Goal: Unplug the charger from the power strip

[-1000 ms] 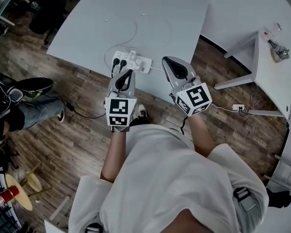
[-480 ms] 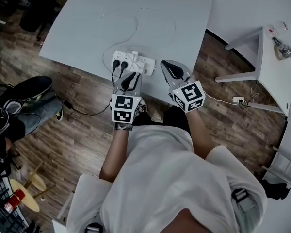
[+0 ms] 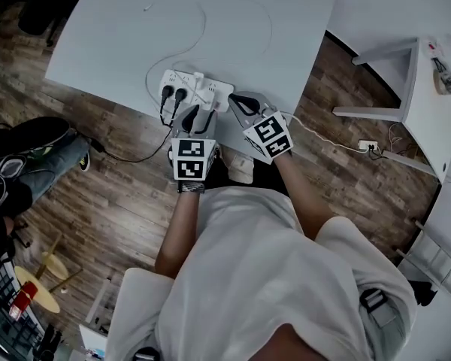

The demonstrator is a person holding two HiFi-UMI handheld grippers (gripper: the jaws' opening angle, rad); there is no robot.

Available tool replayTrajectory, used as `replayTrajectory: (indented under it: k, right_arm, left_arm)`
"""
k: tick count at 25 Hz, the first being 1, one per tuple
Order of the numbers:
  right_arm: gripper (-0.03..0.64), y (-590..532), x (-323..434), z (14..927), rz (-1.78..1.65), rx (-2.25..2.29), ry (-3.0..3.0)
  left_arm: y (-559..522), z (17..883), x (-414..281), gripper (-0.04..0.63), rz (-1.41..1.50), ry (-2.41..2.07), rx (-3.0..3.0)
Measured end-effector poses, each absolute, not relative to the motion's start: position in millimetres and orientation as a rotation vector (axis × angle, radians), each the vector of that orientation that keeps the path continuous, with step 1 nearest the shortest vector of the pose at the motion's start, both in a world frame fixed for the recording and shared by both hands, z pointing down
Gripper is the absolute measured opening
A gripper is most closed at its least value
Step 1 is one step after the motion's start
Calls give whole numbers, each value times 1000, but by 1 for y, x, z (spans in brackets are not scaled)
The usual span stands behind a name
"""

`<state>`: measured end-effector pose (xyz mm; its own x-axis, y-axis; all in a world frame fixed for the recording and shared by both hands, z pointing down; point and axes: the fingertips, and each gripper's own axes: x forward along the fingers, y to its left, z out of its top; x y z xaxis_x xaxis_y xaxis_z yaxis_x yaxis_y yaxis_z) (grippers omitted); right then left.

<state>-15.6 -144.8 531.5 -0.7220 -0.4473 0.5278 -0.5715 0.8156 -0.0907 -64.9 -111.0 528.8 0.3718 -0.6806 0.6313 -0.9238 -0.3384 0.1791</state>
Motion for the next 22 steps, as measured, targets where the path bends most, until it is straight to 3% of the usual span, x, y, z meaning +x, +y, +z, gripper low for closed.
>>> replayTrajectory:
  k: [11,22]
  right_arm:
    - [5,-149,-18,601,337,580,-2384]
    - [3,-150,-18,605,357,554,-2393]
  left_arm:
    - [-122,557,-64,167,665,-1385,2088]
    - [-131,576,-66,167,706,-1430,2026]
